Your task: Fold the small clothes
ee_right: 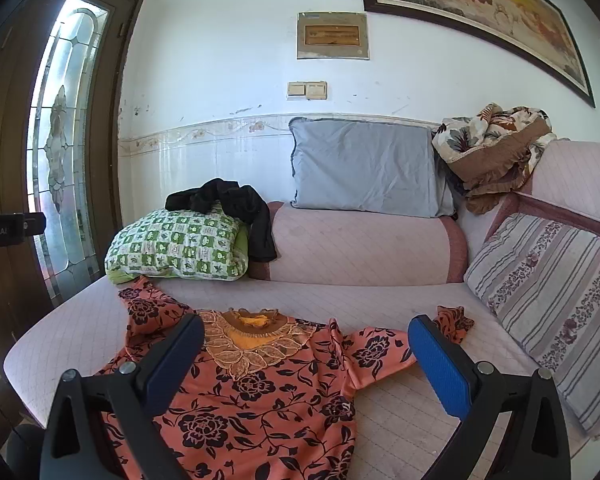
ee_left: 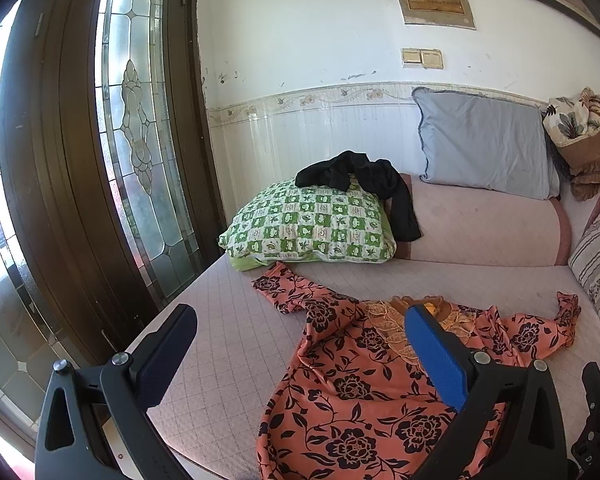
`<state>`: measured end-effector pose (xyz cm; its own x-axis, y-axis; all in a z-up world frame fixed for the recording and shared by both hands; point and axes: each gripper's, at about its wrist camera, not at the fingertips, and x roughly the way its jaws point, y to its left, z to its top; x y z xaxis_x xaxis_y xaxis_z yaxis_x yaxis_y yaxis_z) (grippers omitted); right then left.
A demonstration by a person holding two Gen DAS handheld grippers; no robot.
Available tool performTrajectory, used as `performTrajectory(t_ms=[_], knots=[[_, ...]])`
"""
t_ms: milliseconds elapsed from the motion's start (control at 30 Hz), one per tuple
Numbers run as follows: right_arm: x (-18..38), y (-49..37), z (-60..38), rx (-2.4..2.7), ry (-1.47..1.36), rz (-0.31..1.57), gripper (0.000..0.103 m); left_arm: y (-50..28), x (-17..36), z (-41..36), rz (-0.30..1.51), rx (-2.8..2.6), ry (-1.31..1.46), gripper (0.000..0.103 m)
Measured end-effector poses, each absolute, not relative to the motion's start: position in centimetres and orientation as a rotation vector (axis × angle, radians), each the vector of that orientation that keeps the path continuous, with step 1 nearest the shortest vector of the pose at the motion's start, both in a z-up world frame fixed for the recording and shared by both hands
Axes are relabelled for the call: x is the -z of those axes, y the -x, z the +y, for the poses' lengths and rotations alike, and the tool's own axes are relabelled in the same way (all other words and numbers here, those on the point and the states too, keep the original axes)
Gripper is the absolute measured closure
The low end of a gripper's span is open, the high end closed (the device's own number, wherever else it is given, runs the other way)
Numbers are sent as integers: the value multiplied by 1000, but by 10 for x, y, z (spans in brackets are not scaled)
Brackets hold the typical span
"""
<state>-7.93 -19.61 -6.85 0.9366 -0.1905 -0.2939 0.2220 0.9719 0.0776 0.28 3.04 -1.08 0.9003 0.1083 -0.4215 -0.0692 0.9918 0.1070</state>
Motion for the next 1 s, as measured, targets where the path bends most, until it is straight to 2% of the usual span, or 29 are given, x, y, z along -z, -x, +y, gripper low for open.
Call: performTrajectory(t_ms=[1000], knots=[[83, 62, -216, 237, -168, 325, 0, -26, 27, 17, 488, -92, -125, 0]])
